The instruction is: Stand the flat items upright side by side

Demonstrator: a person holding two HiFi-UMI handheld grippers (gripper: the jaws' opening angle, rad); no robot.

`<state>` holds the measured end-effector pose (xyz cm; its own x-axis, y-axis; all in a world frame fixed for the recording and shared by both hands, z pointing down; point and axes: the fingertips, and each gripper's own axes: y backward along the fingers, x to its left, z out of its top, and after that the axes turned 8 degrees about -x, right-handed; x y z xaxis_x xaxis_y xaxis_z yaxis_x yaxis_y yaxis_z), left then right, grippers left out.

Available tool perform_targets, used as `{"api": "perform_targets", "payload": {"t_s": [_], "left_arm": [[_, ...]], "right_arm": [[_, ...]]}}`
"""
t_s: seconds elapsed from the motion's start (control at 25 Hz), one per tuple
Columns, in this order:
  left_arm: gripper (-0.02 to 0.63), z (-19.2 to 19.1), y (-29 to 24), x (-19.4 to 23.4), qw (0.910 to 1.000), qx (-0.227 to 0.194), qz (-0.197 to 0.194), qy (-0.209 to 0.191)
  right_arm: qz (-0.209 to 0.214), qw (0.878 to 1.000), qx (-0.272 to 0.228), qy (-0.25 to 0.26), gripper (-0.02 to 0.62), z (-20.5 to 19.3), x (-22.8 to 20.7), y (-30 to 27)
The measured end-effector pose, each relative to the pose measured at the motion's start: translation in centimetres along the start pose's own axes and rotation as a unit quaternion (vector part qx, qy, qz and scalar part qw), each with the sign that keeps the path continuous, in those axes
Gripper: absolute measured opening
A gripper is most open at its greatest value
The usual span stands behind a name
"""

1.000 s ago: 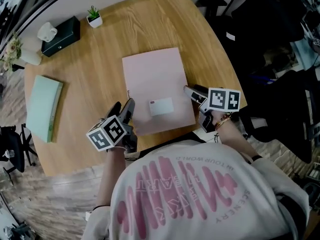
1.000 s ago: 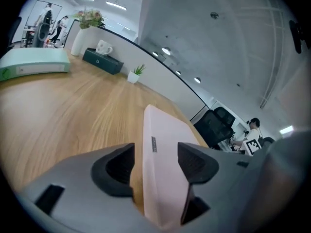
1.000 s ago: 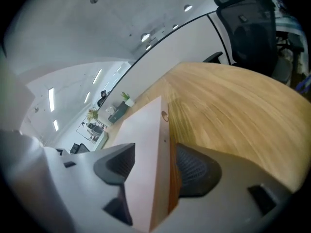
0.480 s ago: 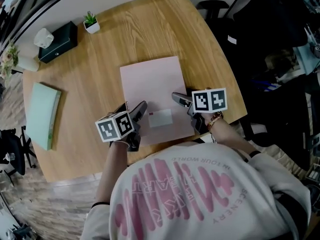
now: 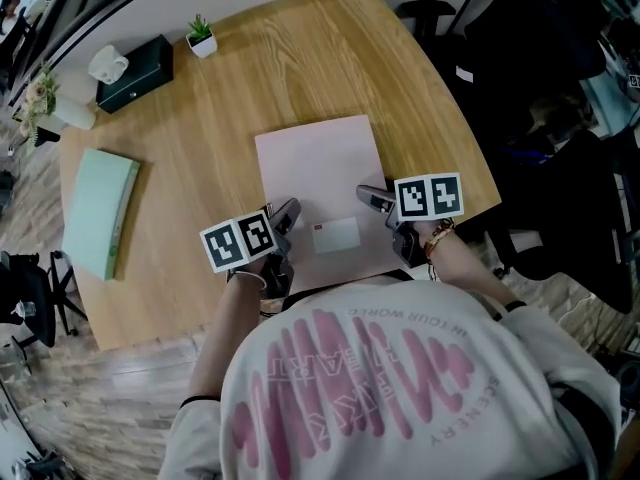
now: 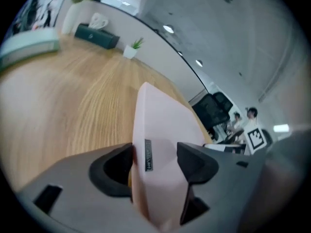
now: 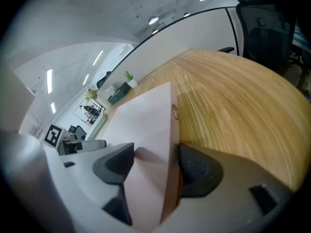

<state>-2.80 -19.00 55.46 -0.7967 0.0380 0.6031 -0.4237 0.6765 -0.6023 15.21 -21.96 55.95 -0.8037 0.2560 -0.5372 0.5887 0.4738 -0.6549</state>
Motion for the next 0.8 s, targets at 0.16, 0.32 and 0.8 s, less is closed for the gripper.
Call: {"api": "perform_targets", "payload": {"t_s": [0.16,0.32,0.8], "left_arm": [[0.276,0.1,2.6,-0.4,0.9966,-0.020,0.003,-0.079],[0.276,1.4,5.0,-1.2,0.9908,-0.043,-0.014,-0.128],[0.282,10.1,6.6,-4.8,0.9593,-0.155,-0.035,-0.234]], "right_arm": [[-0.004,0.999,-0.041,-0.003,0.276,-1.3,2.1,1.4],[0.000,0.996,-0.085,0.034,0.277,-0.8,4.5,2.8],[0.039,0.955,-0.214,0.202,0.278,9.5,9.4,3.9]]}}
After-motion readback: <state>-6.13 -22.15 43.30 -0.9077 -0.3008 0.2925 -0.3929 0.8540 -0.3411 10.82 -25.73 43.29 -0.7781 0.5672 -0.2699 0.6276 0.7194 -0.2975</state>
